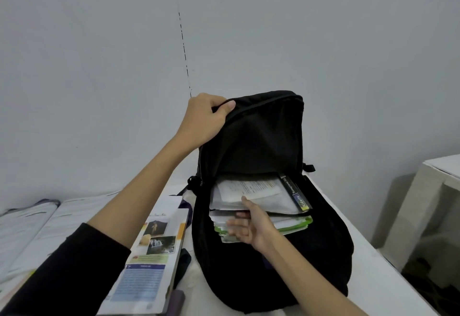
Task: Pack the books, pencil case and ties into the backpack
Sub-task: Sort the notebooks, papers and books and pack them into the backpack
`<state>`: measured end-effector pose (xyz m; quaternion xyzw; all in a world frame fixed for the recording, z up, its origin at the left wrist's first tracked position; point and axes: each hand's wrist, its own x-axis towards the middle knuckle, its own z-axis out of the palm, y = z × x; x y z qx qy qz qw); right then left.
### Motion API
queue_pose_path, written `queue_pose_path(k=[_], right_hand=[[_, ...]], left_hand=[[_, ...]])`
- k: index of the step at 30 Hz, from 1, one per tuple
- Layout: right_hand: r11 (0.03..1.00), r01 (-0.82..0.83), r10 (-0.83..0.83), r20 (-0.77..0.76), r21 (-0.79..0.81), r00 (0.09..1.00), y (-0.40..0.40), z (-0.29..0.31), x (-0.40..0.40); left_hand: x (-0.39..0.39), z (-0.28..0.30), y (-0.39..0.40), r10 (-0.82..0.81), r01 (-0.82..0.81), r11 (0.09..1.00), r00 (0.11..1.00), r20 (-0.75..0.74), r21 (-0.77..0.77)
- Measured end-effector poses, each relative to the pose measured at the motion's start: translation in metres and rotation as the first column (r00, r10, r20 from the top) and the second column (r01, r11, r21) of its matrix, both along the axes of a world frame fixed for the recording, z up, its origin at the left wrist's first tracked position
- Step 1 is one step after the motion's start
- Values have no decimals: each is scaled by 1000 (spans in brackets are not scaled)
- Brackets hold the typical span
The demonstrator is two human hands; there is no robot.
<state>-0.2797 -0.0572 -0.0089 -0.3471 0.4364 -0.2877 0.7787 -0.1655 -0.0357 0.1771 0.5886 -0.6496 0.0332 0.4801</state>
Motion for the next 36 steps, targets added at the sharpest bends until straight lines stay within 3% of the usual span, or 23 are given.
queue_pose_path(k=[2, 3, 5, 7, 8, 9, 10, 12, 13, 16, 21, 24, 26, 28, 30, 33, 36], right_hand=[[966, -194, 166, -163, -169, 972, 8, 2, -16], [930, -217, 155, -220, -296, 963, 11, 2, -23], [792, -94, -117, -300, -604, 947, 4, -4, -40], [541, -16, -515, -346, -841, 784, -15, -9, -62], [464, -12, -634, -341, -886, 695, -27, -13, -74], [462, 5, -683, -352, -887, 640, -35, -15, -87], [524, 20, -676, -402, -851, 617, -44, -22, -97], [667, 19, -571, -496, -745, 654, -52, -32, -109], [693, -16, -510, -506, -721, 696, -52, -34, -112], [683, -143, -363, -503, -716, 784, -50, -38, -111], [581, -157, -450, -476, -799, 755, -56, -36, -111], [572, -275, -445, -574, -773, 688, -62, -42, -116], [471, -390, -538, -608, -792, 585, -59, -40, -118], [247, -496, -644, -524, -832, 558, -52, -35, -111], [59, -648, -635, -529, -760, 563, -44, -28, -90], [-10, -828, -382, -763, -560, 521, -29, -19, -45], [-70, -858, -278, -816, -508, 506, -26, -21, -6]], left_hand=[[3, 0, 0, 0, 0, 1000, 1000, -4, 5], [4, 0, 0, 1, -1, 1000, 1000, -9, 7], [6, 0, -1, 3, -3, 1000, 1000, -13, 8], [6, -1, -2, 0, 0, 1000, 1000, -11, 13], [6, -1, -2, -1, 1, 1000, 1000, -10, 14], [6, -1, -2, -1, 1, 1000, 1000, -12, 16], [6, -2, -2, 0, 1, 1000, 1000, -18, 16], [6, -3, -4, -2, 2, 1000, 999, -32, 21], [6, -4, -5, -3, 4, 1000, 999, -38, 22], [5, -4, -7, -6, 7, 1000, 999, -50, 17], [1, -5, -8, -20, 20, 1000, 999, -50, 14], [-2, -7, -7, -23, 24, 1000, 998, -56, 18], [-4, -9, -7, -25, 26, 999, 998, -62, 19], [-5, -9, -8, -25, 27, 999, 997, -71, 18], [-6, -9, -9, -24, 25, 999, 997, -79, 21], [-8, -7, -10, -22, 24, 999, 996, -82, 24], [-8, -7, -10, -12, 14, 999, 997, -78, 32]])
